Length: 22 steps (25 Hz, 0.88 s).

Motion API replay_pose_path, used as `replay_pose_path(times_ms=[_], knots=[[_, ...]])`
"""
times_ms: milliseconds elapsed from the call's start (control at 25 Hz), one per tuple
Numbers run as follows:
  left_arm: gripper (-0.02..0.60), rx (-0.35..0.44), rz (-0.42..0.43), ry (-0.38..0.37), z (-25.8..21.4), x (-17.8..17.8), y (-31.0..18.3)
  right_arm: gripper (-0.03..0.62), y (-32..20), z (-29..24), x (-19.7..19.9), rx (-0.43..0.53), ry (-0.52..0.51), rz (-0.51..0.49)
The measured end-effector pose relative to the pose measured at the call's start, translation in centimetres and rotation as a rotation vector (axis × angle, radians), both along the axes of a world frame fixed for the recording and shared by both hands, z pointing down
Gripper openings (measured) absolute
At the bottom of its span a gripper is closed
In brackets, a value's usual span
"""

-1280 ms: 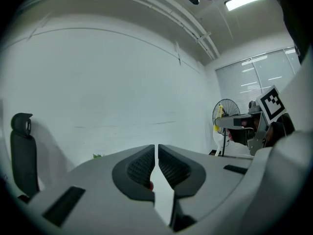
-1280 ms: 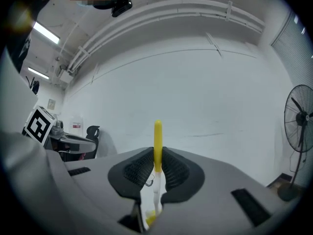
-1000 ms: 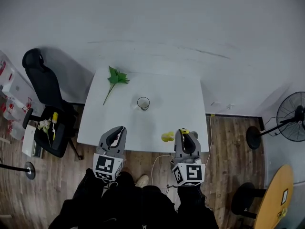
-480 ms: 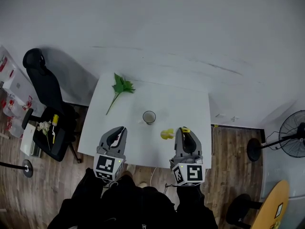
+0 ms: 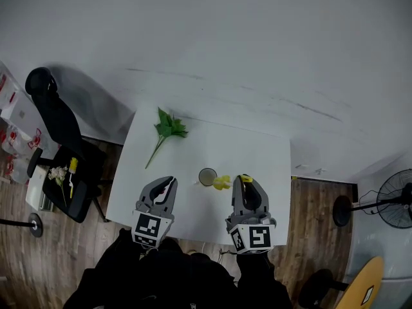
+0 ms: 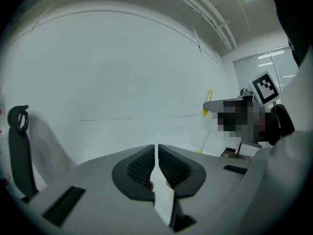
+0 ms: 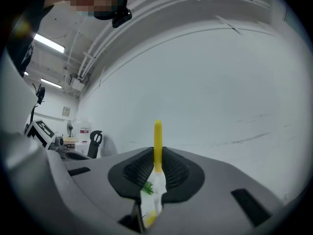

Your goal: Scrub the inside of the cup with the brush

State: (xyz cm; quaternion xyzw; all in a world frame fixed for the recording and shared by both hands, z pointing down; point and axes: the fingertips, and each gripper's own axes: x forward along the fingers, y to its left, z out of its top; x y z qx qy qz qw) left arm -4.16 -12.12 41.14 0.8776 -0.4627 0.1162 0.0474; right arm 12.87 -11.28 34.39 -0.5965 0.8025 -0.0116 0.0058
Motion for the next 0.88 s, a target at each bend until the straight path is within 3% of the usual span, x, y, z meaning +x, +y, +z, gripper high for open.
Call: replay_pose_path(times_ms=[440, 880], knots=[[0.040, -0.088, -0.004, 0.010, 3.5, -0.7, -4.0, 0.066, -5.6, 3.3, -3.3, -0.083, -0.008, -0.063], [0.040, -0.184, 0.063, 0.006, 9.0, 0.7, -4.9, 0.066, -7.7, 8.1, -4.0, -0.174, -0.006, -0.065]])
